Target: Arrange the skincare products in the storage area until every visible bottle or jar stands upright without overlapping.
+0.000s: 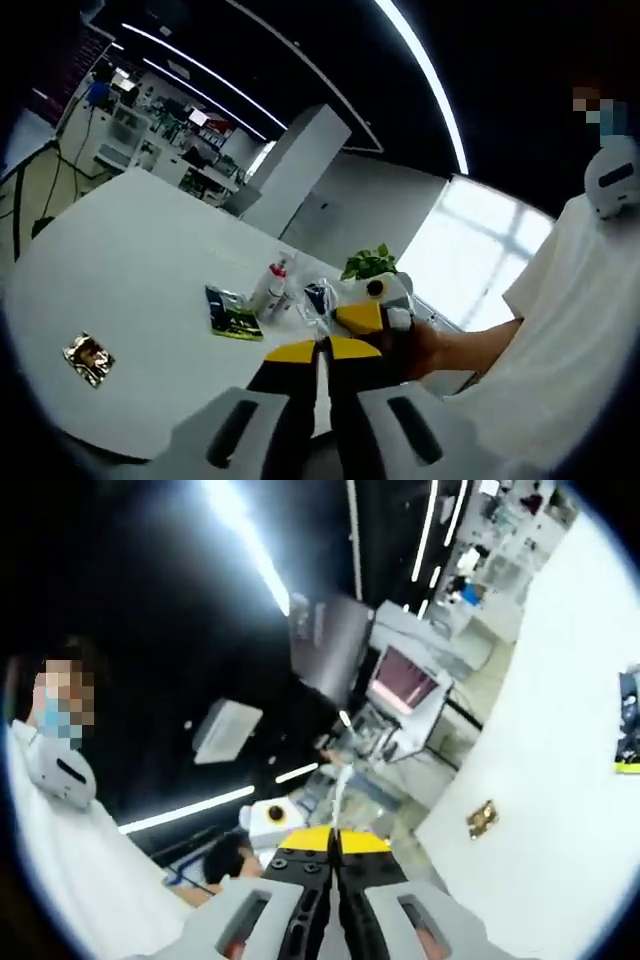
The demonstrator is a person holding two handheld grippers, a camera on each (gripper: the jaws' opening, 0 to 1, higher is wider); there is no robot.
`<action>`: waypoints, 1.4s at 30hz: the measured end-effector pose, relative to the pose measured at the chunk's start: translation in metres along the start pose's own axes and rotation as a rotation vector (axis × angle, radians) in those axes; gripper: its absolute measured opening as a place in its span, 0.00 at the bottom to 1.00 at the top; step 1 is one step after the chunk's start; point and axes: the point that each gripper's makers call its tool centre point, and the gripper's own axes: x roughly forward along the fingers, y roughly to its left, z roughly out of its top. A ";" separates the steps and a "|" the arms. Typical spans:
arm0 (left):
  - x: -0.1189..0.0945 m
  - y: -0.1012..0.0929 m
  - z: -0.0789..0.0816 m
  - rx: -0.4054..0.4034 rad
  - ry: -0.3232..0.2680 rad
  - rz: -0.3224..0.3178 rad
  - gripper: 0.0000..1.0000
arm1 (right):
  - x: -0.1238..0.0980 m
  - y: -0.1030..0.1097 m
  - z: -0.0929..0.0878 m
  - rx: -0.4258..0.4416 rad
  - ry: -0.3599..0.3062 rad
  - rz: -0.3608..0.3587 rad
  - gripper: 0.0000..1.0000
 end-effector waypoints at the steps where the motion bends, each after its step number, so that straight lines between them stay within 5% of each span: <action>1: 0.000 0.002 -0.001 -0.018 0.003 0.006 0.02 | -0.001 0.001 0.000 -0.037 0.028 0.004 0.00; 6: -0.001 0.005 0.006 -0.109 -0.029 -0.003 0.37 | -0.001 0.008 -0.009 -0.077 0.137 0.021 0.00; 8: -0.001 0.005 0.005 -0.104 -0.021 -0.005 0.43 | 0.000 0.012 -0.011 -0.060 0.150 0.044 0.00; 10: -0.001 0.001 0.001 -0.088 0.002 -0.024 0.36 | 0.000 0.014 -0.014 -0.034 0.168 0.063 0.00; 13: -0.001 -0.011 -0.003 -0.092 0.020 -0.091 0.11 | 0.000 0.011 -0.027 -0.012 0.227 0.063 0.00; 21: 0.000 -0.014 -0.004 -0.133 0.040 -0.128 0.00 | -0.005 0.009 -0.031 0.042 0.226 0.063 0.00; 25: 0.000 -0.006 0.000 -0.177 0.018 -0.095 0.00 | 0.000 0.001 -0.023 0.028 0.129 0.024 0.04; 28: 0.000 -0.004 0.014 -0.271 -0.063 -0.105 0.00 | 0.005 0.002 -0.026 0.082 0.058 0.018 0.09; 32: 0.001 0.000 0.013 -0.249 -0.068 -0.079 0.00 | 0.016 0.004 -0.016 0.215 -0.096 0.012 0.16; 34: 0.001 0.001 0.013 -0.231 -0.069 -0.071 0.00 | 0.021 0.000 -0.015 0.240 -0.142 -0.018 0.11; 36: 0.000 0.002 0.014 -0.218 -0.076 -0.061 0.00 | 0.024 0.005 -0.016 0.226 -0.135 0.006 0.03; 42: -0.003 0.006 0.017 -0.244 -0.097 -0.054 0.00 | 0.028 0.003 -0.012 0.255 -0.155 -0.009 0.02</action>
